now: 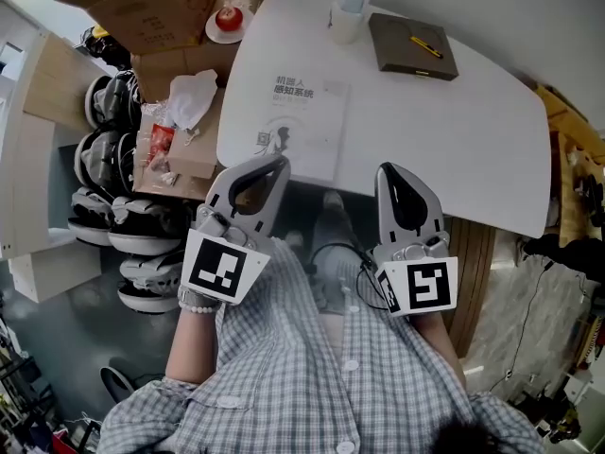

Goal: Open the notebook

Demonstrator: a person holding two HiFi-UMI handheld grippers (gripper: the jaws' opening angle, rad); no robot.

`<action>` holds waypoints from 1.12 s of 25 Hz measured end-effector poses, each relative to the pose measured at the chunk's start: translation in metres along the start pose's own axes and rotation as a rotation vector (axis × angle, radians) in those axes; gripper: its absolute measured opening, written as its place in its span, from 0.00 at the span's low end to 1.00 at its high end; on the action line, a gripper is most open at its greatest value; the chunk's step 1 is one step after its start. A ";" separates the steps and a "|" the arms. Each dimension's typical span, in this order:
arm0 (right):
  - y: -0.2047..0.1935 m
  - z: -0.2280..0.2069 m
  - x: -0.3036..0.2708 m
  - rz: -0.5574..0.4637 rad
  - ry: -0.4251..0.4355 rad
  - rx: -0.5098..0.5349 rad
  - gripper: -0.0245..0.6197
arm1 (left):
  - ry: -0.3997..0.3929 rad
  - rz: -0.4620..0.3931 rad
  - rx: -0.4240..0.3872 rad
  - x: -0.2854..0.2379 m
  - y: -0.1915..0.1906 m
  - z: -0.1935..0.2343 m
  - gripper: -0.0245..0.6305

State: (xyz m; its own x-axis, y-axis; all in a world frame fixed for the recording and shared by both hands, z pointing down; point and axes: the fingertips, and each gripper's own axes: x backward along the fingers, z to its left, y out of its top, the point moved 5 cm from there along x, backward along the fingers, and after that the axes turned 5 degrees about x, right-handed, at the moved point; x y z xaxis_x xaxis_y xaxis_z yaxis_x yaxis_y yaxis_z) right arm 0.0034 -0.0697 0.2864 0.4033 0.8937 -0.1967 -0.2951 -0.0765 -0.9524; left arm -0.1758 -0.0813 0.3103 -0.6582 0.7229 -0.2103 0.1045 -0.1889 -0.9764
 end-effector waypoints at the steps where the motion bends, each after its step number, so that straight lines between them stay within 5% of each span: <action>1: -0.001 -0.001 -0.002 0.005 0.007 0.001 0.07 | -0.009 0.009 -0.008 -0.003 -0.002 -0.002 0.05; 12: -0.028 -0.020 -0.010 0.066 0.009 -0.045 0.07 | -0.189 0.211 -0.109 -0.059 -0.048 -0.035 0.05; 21: -0.057 -0.037 -0.018 0.117 0.021 -0.087 0.07 | -0.244 0.300 -0.225 -0.090 -0.076 -0.051 0.06; 28: -0.084 -0.038 -0.022 0.176 0.041 -0.139 0.07 | -0.316 0.418 -0.305 -0.107 -0.112 -0.068 0.21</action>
State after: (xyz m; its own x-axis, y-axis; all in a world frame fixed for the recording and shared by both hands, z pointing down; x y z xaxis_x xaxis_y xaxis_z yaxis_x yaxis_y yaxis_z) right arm 0.0520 -0.0998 0.3624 0.3920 0.8424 -0.3697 -0.2434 -0.2926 -0.9247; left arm -0.0660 -0.0921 0.4385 -0.6997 0.3877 -0.6001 0.5804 -0.1812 -0.7939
